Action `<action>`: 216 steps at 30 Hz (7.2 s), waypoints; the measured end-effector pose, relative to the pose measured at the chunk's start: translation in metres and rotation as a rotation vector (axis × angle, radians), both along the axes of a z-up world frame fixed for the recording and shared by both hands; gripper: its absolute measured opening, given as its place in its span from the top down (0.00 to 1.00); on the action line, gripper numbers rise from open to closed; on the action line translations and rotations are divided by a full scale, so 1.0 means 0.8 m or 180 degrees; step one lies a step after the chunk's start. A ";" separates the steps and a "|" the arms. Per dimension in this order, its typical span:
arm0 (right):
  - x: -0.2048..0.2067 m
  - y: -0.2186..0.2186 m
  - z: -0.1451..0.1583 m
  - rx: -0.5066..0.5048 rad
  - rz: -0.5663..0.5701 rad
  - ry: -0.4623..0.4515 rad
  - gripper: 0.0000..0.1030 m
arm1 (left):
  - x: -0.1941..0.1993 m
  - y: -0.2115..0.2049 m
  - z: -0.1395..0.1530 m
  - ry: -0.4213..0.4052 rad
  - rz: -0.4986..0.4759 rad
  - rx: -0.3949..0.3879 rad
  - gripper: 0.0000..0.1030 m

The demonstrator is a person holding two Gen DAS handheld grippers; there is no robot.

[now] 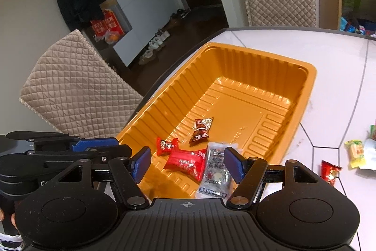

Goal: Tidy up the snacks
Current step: 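Lower the red pillow packet into the tray and open the right gripper, then move both grippers back from the tray toward the remaining snacks, then close the left gripper on the small clear wrapped candy, then grasp the white-and-green foil snack bag with right while left holds the clear candy, then carry both held snacks over the orange tray with both grippers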

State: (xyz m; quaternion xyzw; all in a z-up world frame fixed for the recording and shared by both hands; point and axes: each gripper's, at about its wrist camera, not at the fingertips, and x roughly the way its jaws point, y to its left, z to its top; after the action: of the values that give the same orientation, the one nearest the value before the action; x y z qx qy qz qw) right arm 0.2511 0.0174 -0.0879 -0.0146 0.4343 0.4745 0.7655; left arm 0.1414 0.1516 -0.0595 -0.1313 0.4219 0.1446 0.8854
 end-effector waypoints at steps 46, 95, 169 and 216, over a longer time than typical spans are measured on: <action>-0.082 -0.290 0.026 -0.0041 -0.1188 -0.0010 0.33 | -0.025 -0.220 0.006 -0.0019 -0.0743 -0.0095 0.73; 0.045 -0.347 -0.056 -0.0299 -0.1826 0.0464 0.33 | 0.162 -0.253 -0.104 0.0316 -0.0821 0.0358 0.72; 0.136 -0.225 -0.082 -0.0664 -0.0233 -0.0212 0.61 | 0.182 -0.201 -0.071 0.0050 -0.0592 0.0089 0.81; 0.017 -0.247 0.021 -0.0099 -0.1023 0.0240 0.72 | 0.077 -0.189 0.008 -0.0347 -0.0662 -0.0019 0.81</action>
State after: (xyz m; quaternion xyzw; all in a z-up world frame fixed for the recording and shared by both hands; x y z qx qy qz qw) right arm 0.2644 -0.1802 -0.0714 0.0611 0.4667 0.3394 0.8144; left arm 0.2032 0.0001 -0.0528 -0.0971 0.3849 0.0433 0.9168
